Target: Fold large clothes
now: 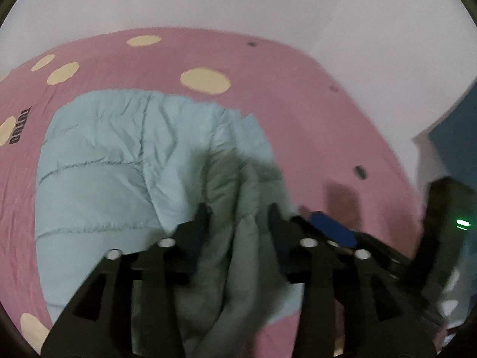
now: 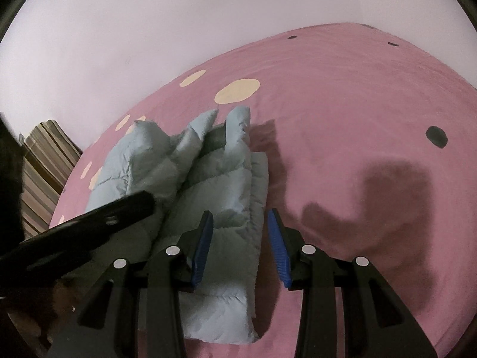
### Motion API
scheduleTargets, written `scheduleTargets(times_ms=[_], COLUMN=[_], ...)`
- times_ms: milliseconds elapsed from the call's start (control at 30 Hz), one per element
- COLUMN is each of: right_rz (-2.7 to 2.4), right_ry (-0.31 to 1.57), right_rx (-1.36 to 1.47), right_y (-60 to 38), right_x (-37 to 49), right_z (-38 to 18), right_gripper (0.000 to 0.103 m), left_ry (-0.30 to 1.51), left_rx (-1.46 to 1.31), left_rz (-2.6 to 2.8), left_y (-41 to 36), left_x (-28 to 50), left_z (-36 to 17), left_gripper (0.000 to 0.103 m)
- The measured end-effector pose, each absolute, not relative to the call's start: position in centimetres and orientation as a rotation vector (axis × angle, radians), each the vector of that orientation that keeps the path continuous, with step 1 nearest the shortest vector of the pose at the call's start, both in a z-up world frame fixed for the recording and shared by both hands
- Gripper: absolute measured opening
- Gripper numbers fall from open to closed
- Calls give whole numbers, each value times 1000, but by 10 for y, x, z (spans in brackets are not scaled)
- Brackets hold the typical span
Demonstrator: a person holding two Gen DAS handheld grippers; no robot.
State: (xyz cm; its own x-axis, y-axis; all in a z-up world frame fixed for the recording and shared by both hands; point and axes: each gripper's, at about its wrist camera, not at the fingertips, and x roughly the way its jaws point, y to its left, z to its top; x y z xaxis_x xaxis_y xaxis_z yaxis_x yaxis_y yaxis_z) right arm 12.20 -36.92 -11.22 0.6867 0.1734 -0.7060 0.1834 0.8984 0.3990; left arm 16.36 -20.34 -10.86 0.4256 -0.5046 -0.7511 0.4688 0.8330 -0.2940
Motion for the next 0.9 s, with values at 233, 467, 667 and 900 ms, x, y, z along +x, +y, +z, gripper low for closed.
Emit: scheduleTargets(times_ms=[233,467,667,900], right_rz=[42,128,153,182], right_ry=[818,843,889,980], right_rx=[493,548,538,426], right_y=[-357,-329,-308,-287], right_x=[123,145,156,161], right_z=[-97,-92,-90,-97], right_gripper=[53,65,66,17], left_ry=[819,820,880,876], left_rx=[-76,-92,-177,-221], left_rz=[-578,-375,-337,-386], left_y=[-150,-73,-34,-29], left_x=[148,166,170,167], left_z=[-77,-104,-133,-136], left_gripper=[57,64,64,64])
